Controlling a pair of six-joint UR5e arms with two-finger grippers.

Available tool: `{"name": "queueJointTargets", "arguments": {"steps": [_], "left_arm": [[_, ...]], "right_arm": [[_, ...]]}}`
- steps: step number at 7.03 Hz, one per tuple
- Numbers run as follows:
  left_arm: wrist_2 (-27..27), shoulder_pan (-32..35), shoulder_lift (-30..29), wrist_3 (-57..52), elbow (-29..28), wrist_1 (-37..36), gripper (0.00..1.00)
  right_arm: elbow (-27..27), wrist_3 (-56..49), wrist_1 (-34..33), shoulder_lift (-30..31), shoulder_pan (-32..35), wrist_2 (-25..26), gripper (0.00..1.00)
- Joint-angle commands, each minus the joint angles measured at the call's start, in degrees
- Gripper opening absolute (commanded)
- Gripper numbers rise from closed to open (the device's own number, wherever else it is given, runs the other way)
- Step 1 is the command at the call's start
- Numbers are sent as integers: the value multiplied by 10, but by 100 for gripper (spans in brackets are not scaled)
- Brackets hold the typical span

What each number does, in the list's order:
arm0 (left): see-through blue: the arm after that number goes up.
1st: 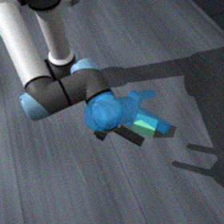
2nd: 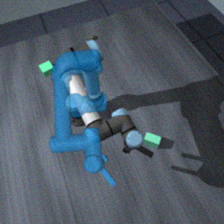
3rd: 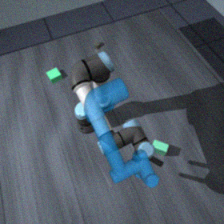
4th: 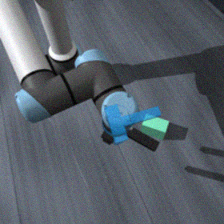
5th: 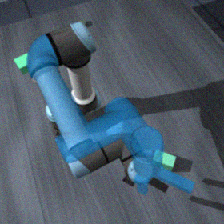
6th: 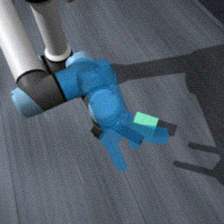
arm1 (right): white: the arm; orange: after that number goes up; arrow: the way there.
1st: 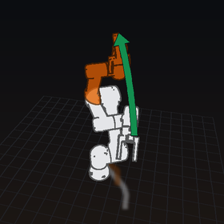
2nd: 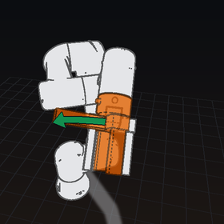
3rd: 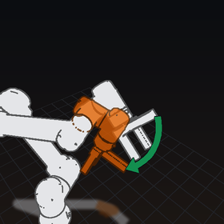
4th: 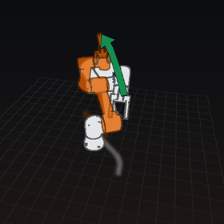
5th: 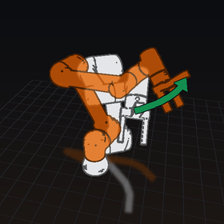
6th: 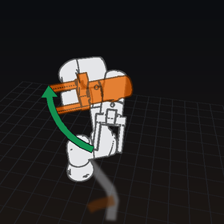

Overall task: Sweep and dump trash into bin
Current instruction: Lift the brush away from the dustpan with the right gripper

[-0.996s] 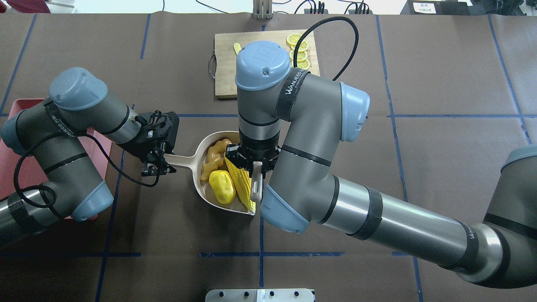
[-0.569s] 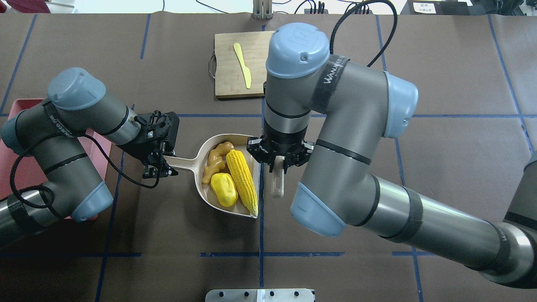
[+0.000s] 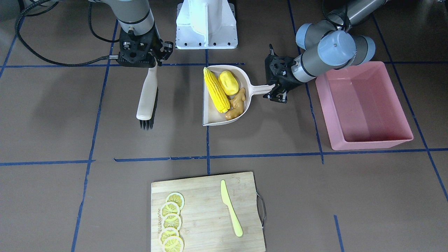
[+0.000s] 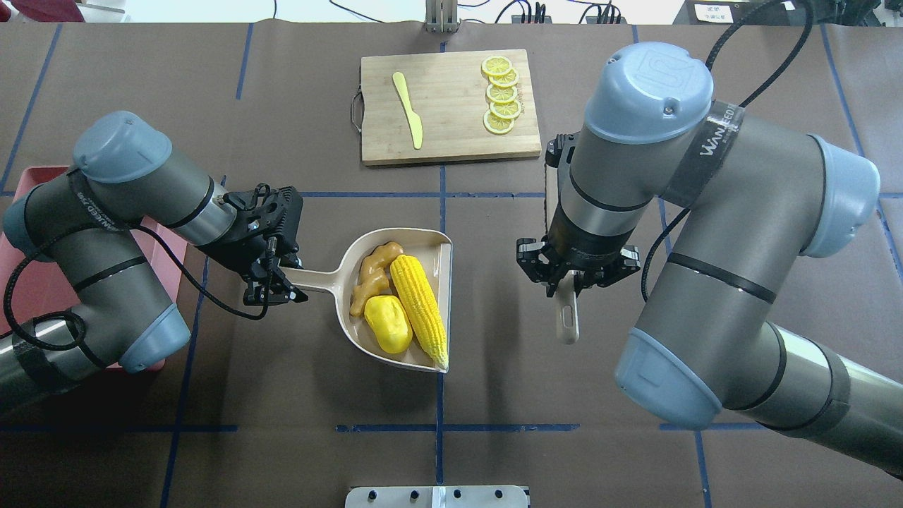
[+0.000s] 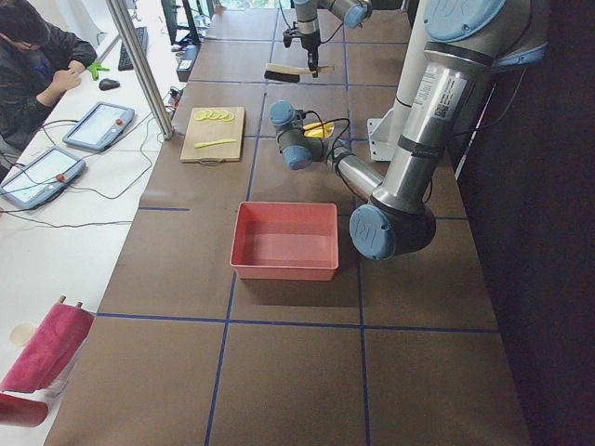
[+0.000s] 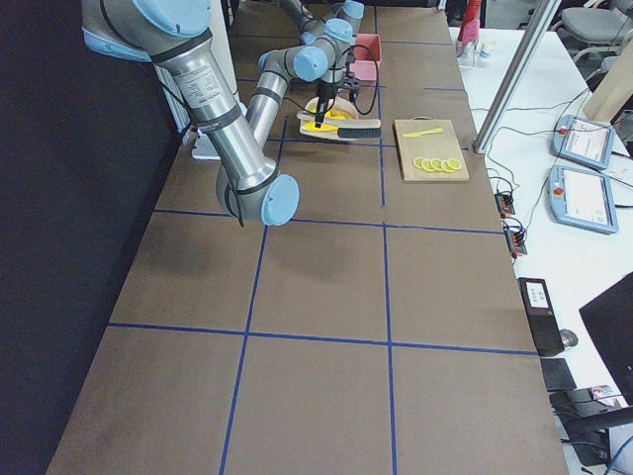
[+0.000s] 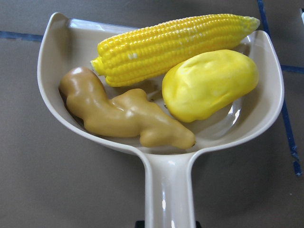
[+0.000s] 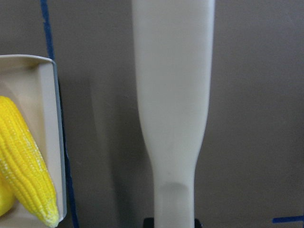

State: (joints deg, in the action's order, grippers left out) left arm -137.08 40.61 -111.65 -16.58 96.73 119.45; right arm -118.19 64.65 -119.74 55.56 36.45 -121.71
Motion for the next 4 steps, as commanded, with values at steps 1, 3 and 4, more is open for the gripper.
{"name": "queueJointTargets", "arguments": {"steps": [1,3,4], "left_arm": [[-25,21,-3,39,1,37,0],[-57,56,1,59,11,57,0],[-90,87,6,59,13,72,0]], "right_arm": [[-81,-28,1,85,7,23,0],[-118,-33,28,152,12,24,0],[-118,-57,45,172,27,23,0]]}}
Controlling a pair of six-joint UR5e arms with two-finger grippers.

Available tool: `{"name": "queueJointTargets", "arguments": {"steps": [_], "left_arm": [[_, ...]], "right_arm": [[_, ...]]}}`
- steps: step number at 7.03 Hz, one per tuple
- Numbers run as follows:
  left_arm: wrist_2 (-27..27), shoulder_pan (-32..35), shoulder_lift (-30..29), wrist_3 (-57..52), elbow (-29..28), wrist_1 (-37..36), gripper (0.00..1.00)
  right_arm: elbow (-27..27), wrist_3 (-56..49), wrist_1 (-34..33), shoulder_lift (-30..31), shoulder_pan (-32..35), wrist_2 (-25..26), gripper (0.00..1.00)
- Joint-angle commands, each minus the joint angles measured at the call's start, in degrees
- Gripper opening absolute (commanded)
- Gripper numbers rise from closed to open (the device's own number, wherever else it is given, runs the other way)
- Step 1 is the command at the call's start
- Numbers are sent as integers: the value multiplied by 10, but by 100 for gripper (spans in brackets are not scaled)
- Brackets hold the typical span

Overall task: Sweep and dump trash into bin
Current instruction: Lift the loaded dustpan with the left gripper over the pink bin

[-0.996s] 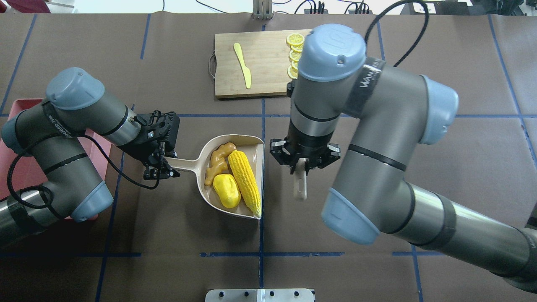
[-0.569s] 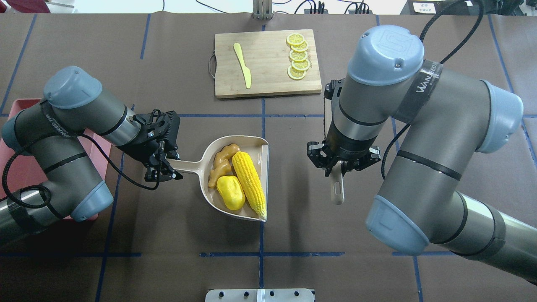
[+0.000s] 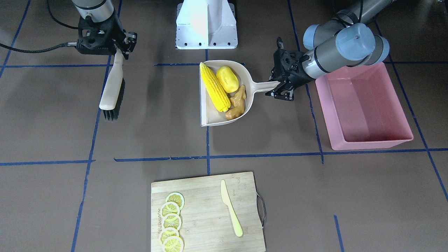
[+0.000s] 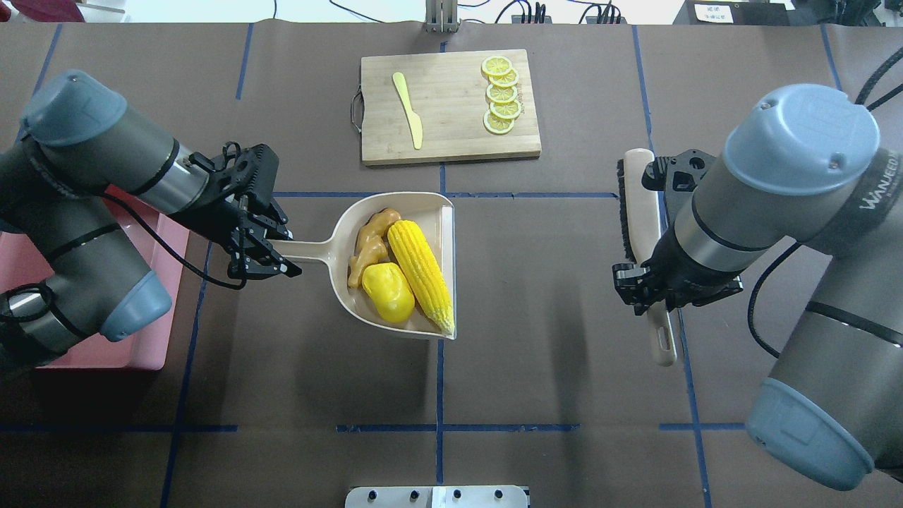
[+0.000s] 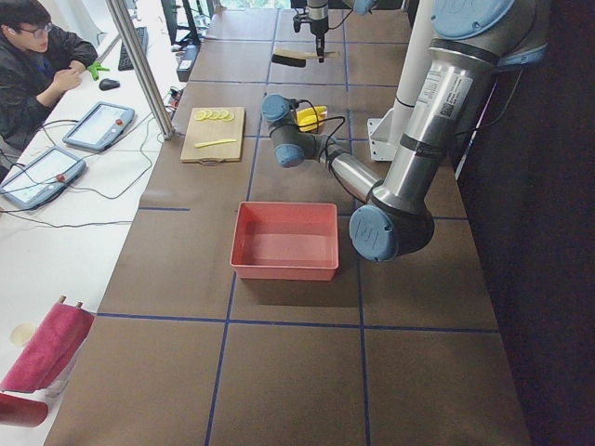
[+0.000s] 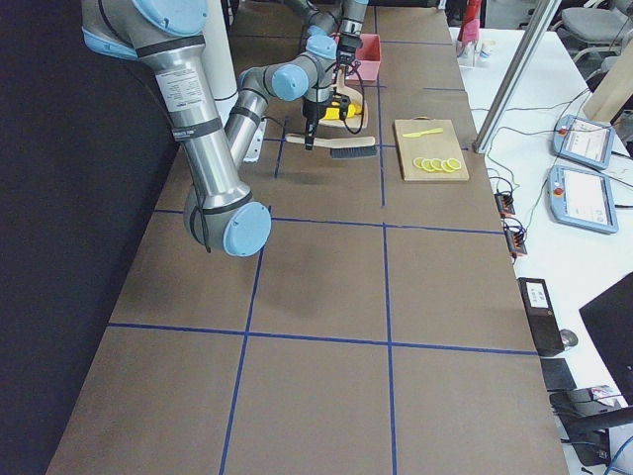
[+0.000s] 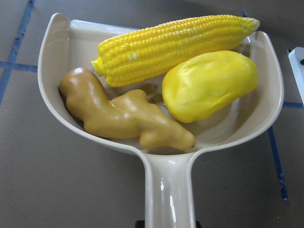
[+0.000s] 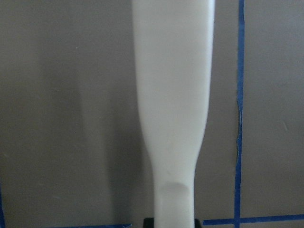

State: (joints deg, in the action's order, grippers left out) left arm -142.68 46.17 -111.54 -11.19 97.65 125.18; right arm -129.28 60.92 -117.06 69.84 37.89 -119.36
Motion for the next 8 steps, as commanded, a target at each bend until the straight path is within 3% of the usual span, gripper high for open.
{"name": "queueJointTargets", "arguments": {"steps": [1,3,8], "left_arm": [[-62,65,37,7,3,53,0],[-136,175,88,8,25,79,0],[-168,323,195,-26,79,80,0]], "right_arm": [[-16,-61,25,61,37,-4,0],[-15,-95,25,81,56,-6,0],[-12,-99,25,86,60,-2,0]]}}
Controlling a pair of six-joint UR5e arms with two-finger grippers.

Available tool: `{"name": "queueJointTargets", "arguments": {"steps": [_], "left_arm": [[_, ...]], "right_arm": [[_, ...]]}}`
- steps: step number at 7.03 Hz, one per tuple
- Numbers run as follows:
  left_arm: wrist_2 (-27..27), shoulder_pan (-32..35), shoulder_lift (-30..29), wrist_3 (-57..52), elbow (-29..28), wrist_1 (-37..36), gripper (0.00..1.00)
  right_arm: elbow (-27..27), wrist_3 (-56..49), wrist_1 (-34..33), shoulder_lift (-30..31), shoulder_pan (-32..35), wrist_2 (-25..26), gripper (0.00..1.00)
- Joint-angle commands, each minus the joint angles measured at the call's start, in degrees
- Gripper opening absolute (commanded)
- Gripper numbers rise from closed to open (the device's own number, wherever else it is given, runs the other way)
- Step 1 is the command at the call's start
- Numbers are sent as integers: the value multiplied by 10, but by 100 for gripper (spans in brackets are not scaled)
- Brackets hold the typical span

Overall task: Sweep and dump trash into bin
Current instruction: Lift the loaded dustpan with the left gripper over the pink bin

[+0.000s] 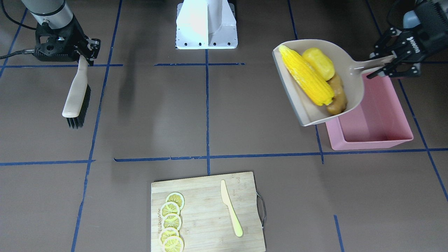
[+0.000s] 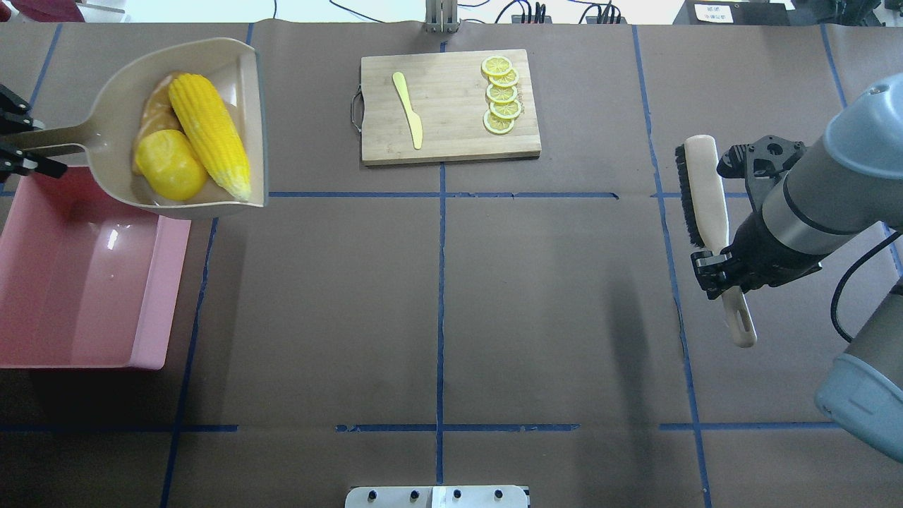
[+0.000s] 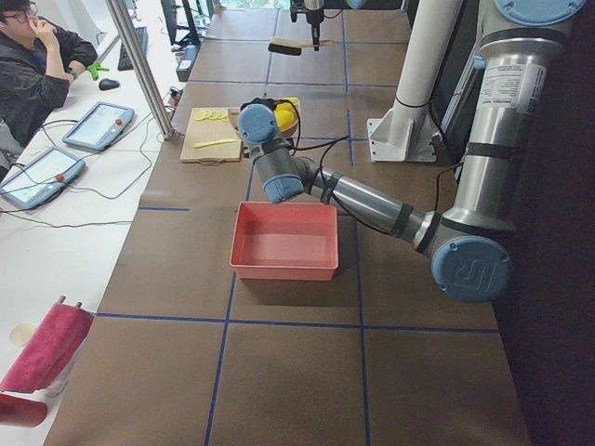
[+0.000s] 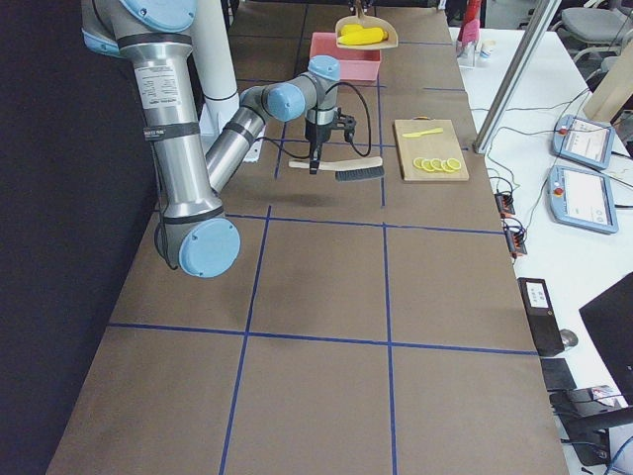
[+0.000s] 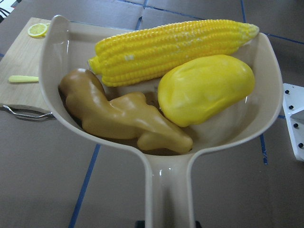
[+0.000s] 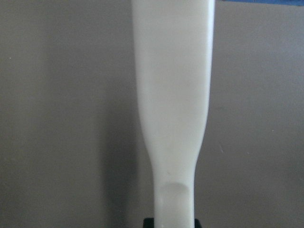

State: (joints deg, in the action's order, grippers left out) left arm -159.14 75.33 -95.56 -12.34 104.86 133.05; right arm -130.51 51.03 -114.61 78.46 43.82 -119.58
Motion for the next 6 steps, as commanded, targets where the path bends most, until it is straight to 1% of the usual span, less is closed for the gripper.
{"name": "queueJointTargets", "arguments": {"steps": [1,2,4,5,6], "left_arm": [[-21,60,62,-38,10,0,0],[-21,88,93,-58,10,0,0],[-13,111,116,-59,6,-1,0],[14,125,123,-61,8,-2,0],[29,131,134,-61,9,-16,0]], "right_arm": [[1,0,0,0,1,0,0],[0,0,0,0,3,0,0],[0,0,0,0,3,0,0],[0,0,-1,0,3,0,0],[0,0,-1,0,3,0,0]]}}
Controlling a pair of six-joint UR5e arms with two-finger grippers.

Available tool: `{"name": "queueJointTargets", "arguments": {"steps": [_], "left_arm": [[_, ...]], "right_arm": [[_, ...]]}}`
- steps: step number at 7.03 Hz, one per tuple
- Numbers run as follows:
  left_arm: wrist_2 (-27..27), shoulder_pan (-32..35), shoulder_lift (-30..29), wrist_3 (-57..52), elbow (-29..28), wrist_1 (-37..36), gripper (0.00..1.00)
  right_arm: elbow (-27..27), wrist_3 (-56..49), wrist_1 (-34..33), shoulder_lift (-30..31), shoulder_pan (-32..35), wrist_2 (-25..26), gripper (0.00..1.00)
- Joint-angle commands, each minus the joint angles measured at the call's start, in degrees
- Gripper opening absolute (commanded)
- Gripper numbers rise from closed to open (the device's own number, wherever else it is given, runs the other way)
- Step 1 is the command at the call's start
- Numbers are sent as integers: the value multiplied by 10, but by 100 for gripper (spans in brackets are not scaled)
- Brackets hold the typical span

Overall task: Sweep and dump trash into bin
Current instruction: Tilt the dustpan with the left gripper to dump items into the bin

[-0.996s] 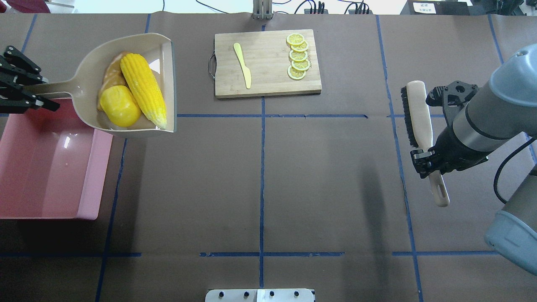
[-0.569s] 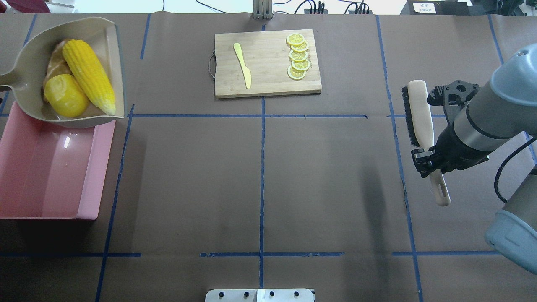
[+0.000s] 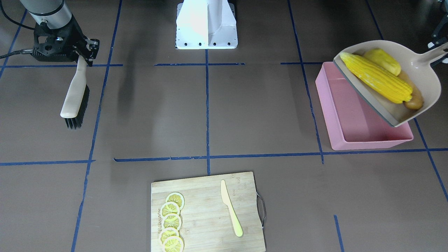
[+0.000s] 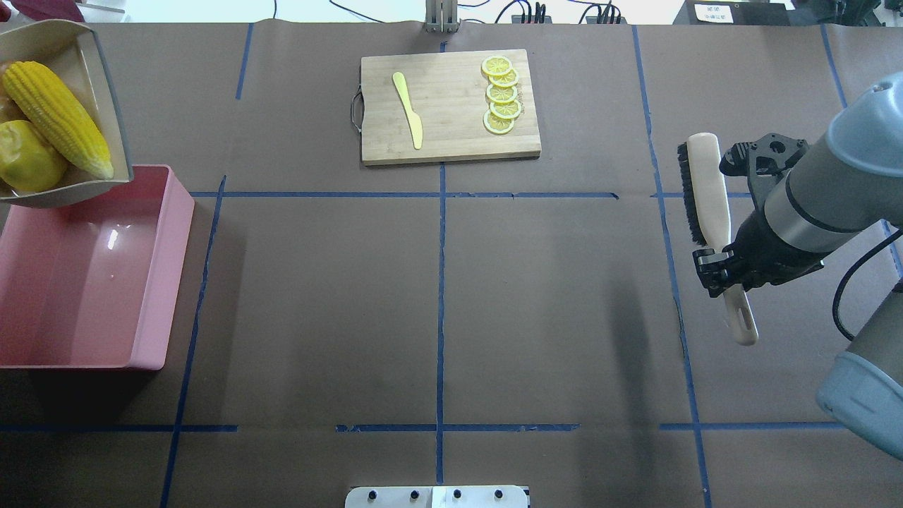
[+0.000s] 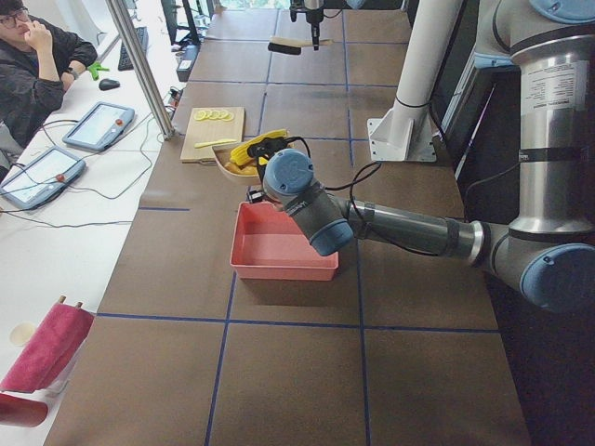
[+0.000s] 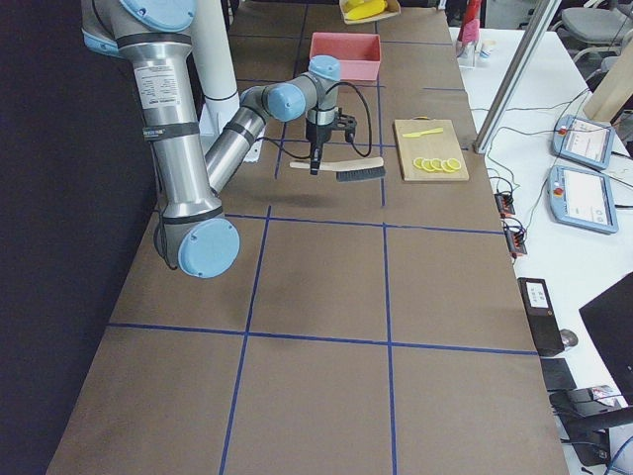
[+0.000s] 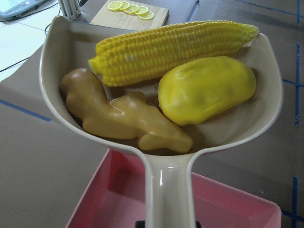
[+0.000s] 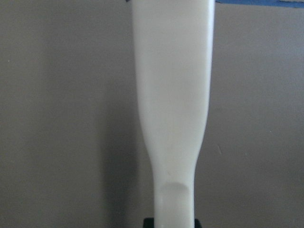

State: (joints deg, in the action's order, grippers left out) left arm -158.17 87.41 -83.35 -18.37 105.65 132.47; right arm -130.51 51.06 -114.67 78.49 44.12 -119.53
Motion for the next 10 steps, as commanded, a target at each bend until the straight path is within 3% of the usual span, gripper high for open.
{"name": "queueJointTargets", "arguments": {"steps": [1,3,4,7,10], "left_arm": [[23,18,12,-8,2,-41,0],[85,17,40,-19,19,-56,0],[88,17,60,-41,24,-56,0],[147,15,144,-177,37,-59,0],[222,11,186,-253,78,-93,0]], "right_arm": [[-1,0,0,0,0,0,0],[-3,1,-3,0,0,-1,0],[-3,1,-3,0,0,-1,0],[-3,1,-3,0,-1,0,0],[0,2,-4,2,-1,0,0]]}}
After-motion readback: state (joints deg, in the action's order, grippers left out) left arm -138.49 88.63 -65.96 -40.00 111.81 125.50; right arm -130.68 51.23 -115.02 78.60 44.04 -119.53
